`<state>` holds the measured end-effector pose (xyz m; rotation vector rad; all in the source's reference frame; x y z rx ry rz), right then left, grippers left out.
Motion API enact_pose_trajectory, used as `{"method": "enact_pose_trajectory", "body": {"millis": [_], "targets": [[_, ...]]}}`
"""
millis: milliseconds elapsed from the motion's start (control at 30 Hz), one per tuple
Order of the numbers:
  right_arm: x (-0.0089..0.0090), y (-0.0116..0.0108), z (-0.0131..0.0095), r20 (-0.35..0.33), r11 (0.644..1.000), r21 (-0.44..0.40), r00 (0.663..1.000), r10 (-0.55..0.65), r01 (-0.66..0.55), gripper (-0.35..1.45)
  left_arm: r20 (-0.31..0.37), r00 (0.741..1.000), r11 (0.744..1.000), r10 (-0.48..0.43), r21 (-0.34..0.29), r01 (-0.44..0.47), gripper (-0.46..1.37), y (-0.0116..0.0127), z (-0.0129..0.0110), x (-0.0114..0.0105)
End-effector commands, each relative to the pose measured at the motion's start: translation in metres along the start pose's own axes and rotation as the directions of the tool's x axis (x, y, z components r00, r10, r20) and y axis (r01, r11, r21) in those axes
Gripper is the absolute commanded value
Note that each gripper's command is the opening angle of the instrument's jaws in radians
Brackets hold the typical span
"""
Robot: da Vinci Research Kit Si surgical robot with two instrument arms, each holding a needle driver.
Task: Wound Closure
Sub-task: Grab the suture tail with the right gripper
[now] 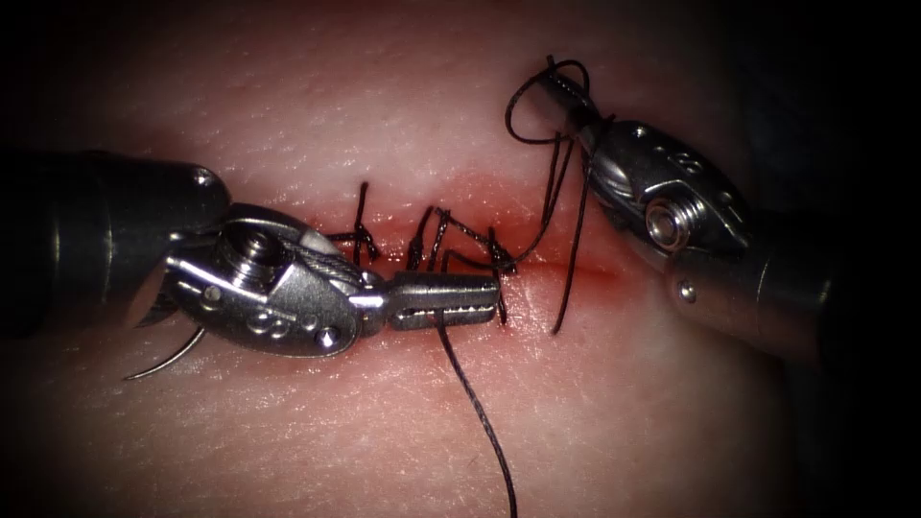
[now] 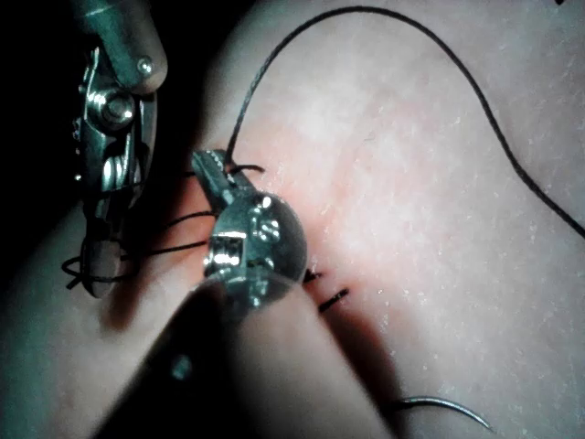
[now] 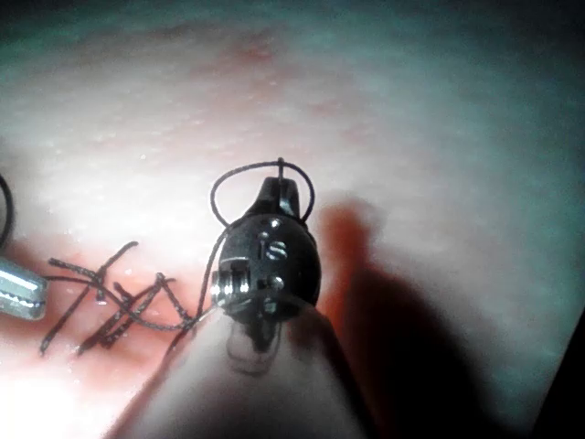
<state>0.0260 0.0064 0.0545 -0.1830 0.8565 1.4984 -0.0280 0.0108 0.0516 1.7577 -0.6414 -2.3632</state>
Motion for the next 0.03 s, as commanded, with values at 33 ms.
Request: {"method": "enact_pose_trajectory", "body": {"millis": [33], "targets": [[0.0000, 0.0000, -0.0001, -0.001, 1.000, -0.003, 1.000, 0.000, 0.000, -0.35, 0.001, 1.000, 1.000, 0.007, -0.004, -0.007, -0.35, 0.0000, 0.0000, 0.0000]]}}
